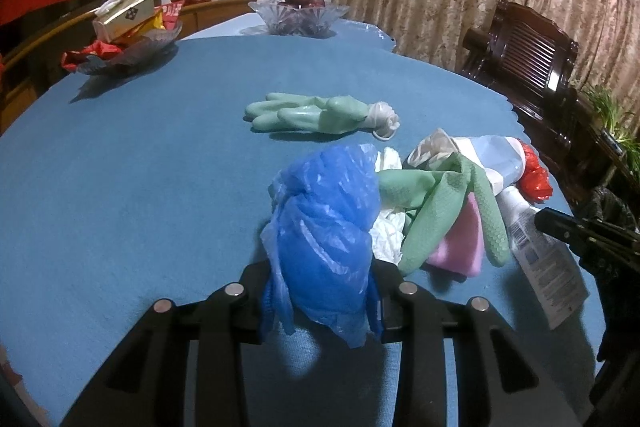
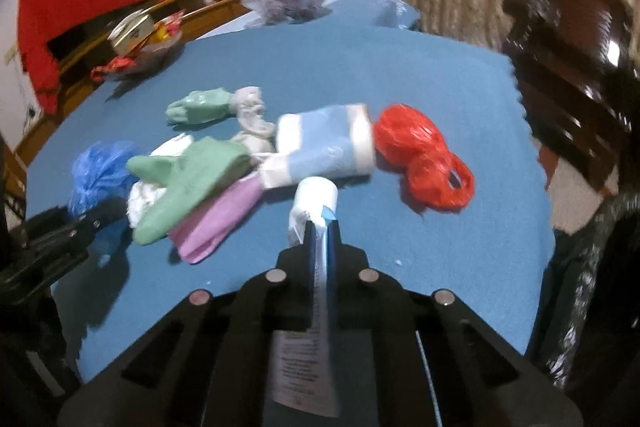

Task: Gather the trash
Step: 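Grasp the white toothpaste tube with the right tool, then lift the blue bag with the left tool while the right tool carries the tube toward the bin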

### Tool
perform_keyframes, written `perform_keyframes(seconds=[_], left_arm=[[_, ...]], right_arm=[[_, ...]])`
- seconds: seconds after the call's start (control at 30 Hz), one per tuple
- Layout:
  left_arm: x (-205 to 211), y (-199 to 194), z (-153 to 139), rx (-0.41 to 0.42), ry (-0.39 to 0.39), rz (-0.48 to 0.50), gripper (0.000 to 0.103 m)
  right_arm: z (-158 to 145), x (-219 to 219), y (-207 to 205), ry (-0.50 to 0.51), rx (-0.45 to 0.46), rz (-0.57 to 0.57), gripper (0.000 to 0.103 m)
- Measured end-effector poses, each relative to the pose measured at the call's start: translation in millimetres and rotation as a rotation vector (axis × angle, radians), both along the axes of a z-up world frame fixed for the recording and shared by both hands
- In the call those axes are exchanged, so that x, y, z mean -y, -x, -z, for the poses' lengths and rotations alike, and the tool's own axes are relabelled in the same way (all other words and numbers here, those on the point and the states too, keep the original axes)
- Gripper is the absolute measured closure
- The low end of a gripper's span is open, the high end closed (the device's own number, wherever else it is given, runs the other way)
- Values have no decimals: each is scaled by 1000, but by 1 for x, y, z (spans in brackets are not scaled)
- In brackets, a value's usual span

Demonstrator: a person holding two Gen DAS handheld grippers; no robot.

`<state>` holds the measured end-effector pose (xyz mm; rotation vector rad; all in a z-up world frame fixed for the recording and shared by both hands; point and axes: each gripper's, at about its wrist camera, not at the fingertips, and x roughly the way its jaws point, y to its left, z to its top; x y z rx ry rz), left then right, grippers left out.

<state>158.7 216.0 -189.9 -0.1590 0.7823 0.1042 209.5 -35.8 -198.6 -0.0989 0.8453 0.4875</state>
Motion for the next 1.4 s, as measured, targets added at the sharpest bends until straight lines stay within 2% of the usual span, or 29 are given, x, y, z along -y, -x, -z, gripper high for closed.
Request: perform_keyframes(seconds=[0.17,0.33,0.43,0.47,0.57,0.63,0.67,0.87,1.13,1.4], left_arm=[[3,1,-1,2,3,3,67],[4,3,1,-4,5,4,65],[3,2,2,-5,4,2,64],[3,1,1,-5,3,1,60],[1,-2,1,0,0,-4,58],[-2,-4,0,6,8,-6,61],[-3,-5,0,6,12,-5,72],[-1,-2,-4,19,0,8,75],[10,16,-33,67,-42,-3,76],[34,28,-70,128,-54,22,76]], right_arm=[[-4,-10,4,5,6,-25,98],[14,-12,3,17,-56,-2,96],[15,-10,5,3,-54,1,99],[13,-10,5,-2,-48,4,102],[7,-7,6,-13,-31,15,102],[1,-5,6,-19,-18,18,102],[-1,-4,7,-19,-12,17,102],[-12,0,11,-26,-2,15,102],[-39,5,25,-46,51,8,102],[-73,25,42,-84,102,28,102]])
